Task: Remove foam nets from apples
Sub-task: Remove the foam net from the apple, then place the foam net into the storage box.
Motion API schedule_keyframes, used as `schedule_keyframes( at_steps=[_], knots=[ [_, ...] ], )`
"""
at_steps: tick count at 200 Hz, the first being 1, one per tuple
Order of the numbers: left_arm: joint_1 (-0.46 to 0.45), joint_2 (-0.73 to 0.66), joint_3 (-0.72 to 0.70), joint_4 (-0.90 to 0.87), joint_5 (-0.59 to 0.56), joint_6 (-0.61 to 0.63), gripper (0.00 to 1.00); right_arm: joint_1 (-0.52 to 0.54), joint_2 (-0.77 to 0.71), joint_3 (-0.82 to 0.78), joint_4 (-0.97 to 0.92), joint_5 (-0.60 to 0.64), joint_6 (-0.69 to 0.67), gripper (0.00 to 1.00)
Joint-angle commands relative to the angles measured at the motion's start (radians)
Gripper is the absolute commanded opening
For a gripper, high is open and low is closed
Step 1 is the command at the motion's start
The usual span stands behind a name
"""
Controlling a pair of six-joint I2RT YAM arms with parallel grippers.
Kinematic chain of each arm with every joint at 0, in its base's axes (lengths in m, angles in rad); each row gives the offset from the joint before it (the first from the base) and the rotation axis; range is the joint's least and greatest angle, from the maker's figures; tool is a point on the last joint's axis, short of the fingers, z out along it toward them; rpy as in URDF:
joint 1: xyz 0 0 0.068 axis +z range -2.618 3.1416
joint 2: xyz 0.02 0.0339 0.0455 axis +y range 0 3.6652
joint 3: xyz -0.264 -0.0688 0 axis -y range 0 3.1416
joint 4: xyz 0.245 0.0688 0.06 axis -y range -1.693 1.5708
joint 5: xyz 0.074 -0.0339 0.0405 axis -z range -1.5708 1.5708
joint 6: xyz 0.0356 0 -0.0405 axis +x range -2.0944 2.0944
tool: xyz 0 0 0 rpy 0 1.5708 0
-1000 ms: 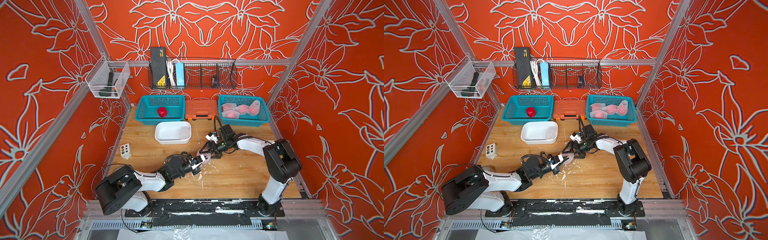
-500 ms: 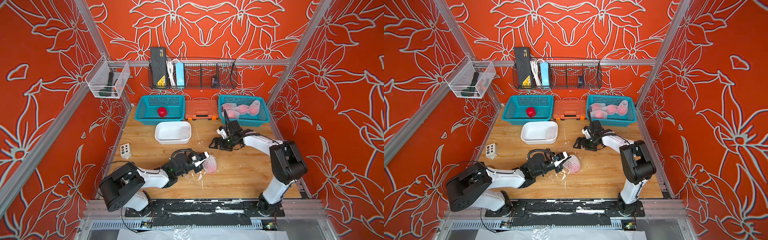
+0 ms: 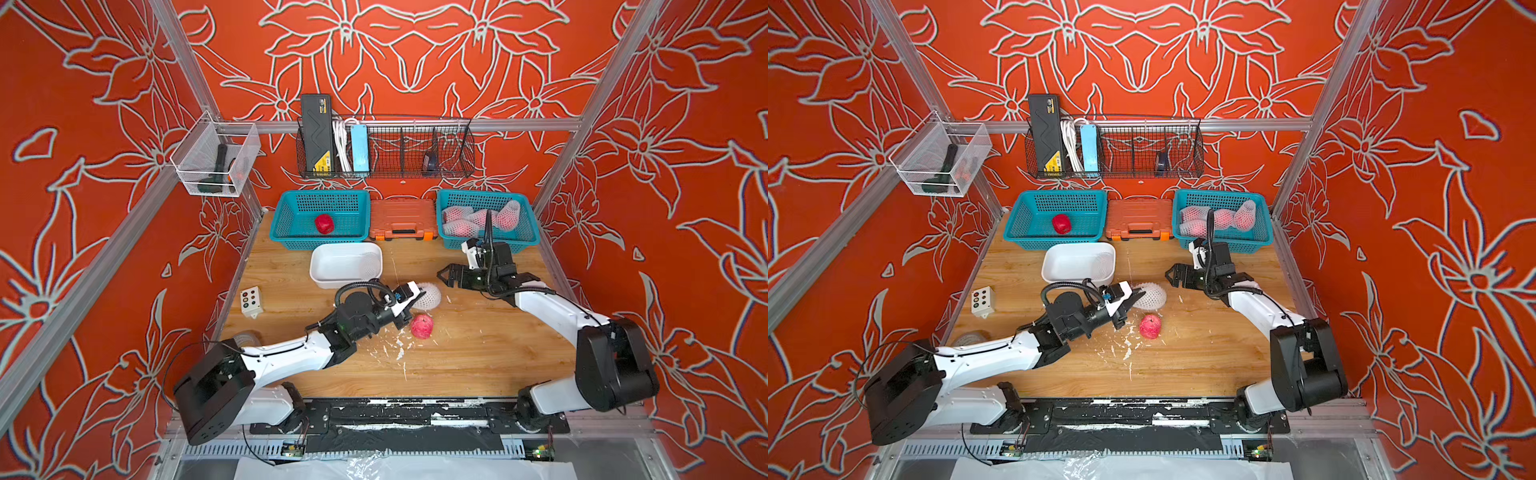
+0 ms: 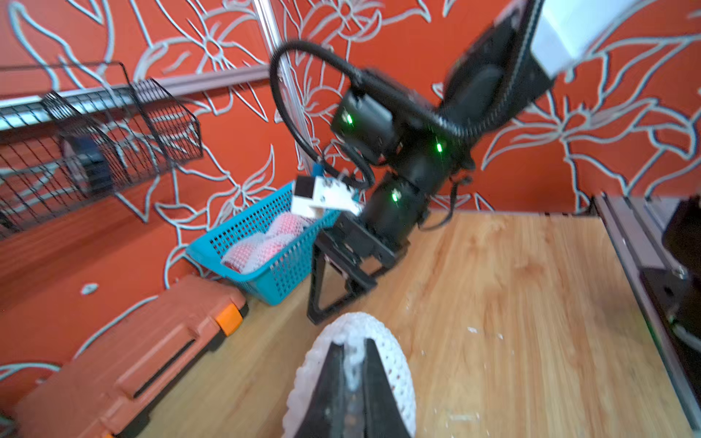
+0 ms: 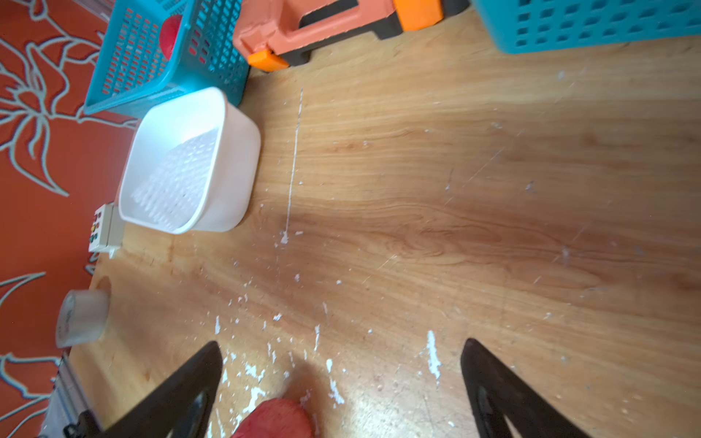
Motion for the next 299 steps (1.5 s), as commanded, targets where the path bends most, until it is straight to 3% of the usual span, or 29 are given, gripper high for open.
schedule_keyframes(
  at_steps=[1, 50, 93, 130, 168, 202, 260, 299],
  knots=[
    [0.043, -0.04, 0.055, -0.074, -0.069, -0.123, 0.09, 0.0, 0.007, -0.028, 0.054, 0.012, 0.01, 0.98],
    [0.364, -0.071, 0.04, 0.001, -0.048, -0.575, 0.07, 0.009, -0.012, -0.145, 0.271, -0.03, 0.025, 0.98],
    [0.553, 0.041, 0.055, 0.074, 0.053, -0.77, 0.07, 0.064, -0.012, -0.185, 0.357, -0.003, 0.004, 0.98],
    [0.567, 0.146, 0.128, 0.022, 0.09, -0.761, 0.06, 0.081, 0.004, -0.209, 0.392, 0.04, -0.008, 0.98],
    [0.577, 0.204, 0.094, 0.04, 0.062, -0.763, 0.05, 0.099, 0.002, -0.242, 0.432, 0.074, -0.017, 0.98],
    [0.656, 0.276, 0.092, 0.044, 0.113, -0.791, 0.04, 0.109, -0.008, -0.243, 0.419, 0.101, -0.024, 0.98],
    [0.718, 0.271, 0.08, -0.084, -0.024, -0.721, 0.04, 0.111, 0.013, -0.239, 0.416, 0.108, -0.017, 0.98],
    [0.734, 0.338, 0.114, -0.093, 0.03, -0.699, 0.06, 0.111, 0.038, -0.226, 0.413, 0.105, -0.014, 0.98]
  ],
)
